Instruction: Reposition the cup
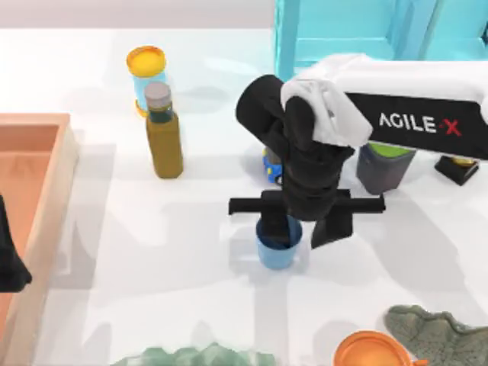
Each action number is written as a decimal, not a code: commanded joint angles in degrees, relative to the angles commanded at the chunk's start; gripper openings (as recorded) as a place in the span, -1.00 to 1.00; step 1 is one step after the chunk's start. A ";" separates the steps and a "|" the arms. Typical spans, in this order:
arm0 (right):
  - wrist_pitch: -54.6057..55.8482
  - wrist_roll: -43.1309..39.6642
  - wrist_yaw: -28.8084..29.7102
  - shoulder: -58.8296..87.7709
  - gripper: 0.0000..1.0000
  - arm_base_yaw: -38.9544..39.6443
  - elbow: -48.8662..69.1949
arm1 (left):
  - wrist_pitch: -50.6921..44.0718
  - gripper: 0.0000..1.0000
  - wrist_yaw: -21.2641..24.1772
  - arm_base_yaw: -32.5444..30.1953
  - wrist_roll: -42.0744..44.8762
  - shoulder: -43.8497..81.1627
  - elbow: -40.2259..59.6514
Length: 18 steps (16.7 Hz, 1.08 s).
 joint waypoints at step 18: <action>-0.24 -5.83 0.41 -5.65 -1.00 -3.65 -2.40 | 0.00 1.00 0.00 0.00 0.00 0.00 0.00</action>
